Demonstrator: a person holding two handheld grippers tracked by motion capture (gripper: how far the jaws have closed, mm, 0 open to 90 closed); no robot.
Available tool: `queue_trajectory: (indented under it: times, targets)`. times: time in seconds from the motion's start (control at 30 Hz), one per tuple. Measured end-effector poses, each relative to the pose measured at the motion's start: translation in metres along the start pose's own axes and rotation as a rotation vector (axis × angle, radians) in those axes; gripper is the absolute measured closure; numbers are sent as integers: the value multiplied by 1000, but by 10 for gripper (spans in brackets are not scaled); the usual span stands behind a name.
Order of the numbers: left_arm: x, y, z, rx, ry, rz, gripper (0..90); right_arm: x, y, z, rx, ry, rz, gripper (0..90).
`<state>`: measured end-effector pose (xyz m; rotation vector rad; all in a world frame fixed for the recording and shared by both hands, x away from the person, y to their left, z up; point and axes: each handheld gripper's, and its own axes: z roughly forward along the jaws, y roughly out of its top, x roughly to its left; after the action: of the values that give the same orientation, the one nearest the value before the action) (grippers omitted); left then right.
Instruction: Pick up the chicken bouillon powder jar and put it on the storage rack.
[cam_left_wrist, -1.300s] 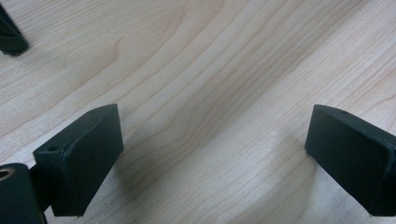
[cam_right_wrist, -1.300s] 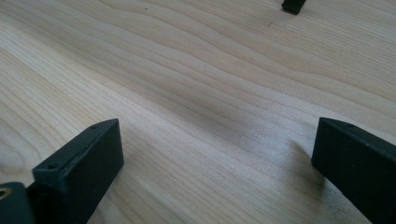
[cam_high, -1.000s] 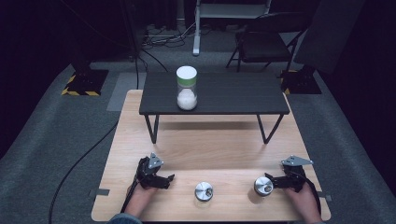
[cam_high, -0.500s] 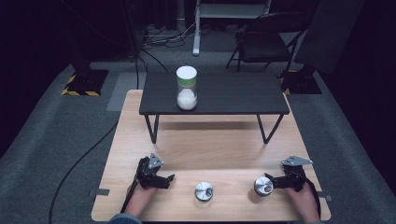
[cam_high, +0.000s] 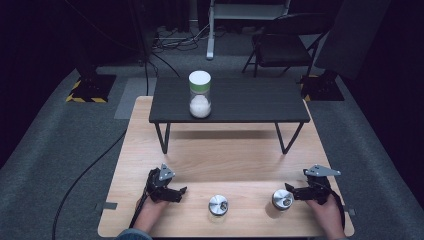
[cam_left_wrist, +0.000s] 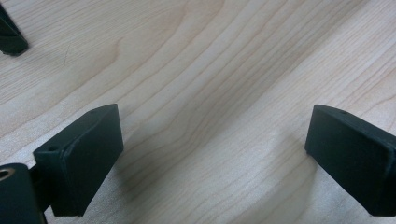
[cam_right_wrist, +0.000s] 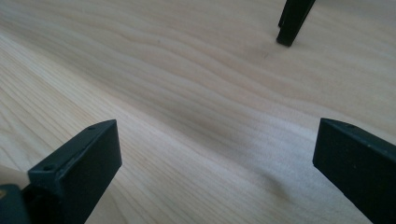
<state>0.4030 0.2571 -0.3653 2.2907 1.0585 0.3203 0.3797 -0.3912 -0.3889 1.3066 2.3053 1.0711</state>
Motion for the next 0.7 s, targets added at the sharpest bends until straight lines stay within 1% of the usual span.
queue_trajectory:
  times: [0.07,0.23,0.4,0.5,0.7]
  targets:
    - [0,0,0,0,0,0,41,-2,0,-5,-24,11,8,8]
    - [0,0,0,0,0,0,41,-2,-2,-18,-85,8,26,9]
    - [0,0,0,-1,0,0,41,0,-3,-30,-129,-1,28,9]
    - [0,0,0,0,0,0,41,3,-3,-35,-156,-14,16,9]
    - [0,0,0,0,0,0,41,7,-3,-45,-199,-13,13,9]
